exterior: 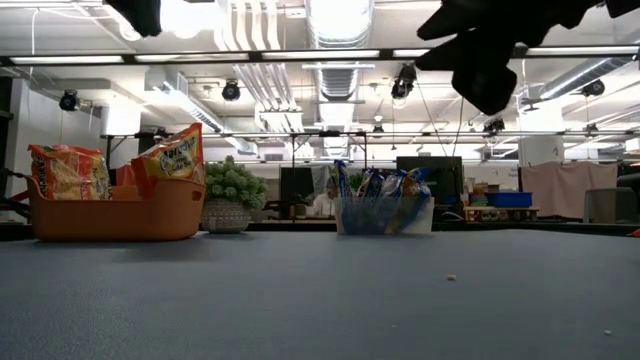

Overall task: Sort Maruchan noodles
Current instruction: Put the orange noodle pack into the orange bin

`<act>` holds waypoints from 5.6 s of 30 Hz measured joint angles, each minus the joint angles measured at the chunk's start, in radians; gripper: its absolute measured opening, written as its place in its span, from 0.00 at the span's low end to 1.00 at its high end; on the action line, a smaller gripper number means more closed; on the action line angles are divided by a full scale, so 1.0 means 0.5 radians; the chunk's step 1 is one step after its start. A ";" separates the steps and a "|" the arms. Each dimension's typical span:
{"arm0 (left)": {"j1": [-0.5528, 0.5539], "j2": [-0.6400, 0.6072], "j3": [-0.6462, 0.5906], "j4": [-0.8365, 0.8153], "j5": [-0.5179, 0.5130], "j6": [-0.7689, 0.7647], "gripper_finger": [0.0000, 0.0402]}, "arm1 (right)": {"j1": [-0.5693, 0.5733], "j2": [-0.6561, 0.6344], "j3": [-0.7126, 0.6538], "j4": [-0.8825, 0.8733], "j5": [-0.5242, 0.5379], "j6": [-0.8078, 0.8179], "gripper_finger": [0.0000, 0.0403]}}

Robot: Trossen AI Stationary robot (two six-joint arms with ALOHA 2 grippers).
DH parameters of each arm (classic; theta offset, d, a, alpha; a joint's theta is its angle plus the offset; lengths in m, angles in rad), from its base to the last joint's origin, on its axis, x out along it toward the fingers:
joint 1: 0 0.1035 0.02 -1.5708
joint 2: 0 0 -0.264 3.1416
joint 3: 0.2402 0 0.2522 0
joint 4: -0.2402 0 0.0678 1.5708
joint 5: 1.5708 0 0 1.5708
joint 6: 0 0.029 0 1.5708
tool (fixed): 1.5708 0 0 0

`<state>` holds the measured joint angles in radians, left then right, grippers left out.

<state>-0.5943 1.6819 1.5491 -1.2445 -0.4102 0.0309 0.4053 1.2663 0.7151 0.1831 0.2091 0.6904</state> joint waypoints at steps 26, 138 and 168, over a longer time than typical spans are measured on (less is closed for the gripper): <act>0.054 -0.812 -0.994 1.470 -0.349 -0.058 0.00 | 0.146 -0.002 0.279 -2.150 -1.032 1.496 0.08; 0.556 0.692 -1.158 3.692 -0.030 0.832 0.55 | 0.144 0.482 -0.131 -0.761 0.905 0.314 0.08; 0.640 0.915 -1.120 4.014 0.076 0.978 0.66 | 0.143 0.484 -0.134 -0.721 0.894 0.310 0.08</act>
<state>-0.2745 2.1393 0.9892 0.7627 -0.3720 0.5198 0.4770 1.5085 0.6479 -0.1772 0.6563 0.8455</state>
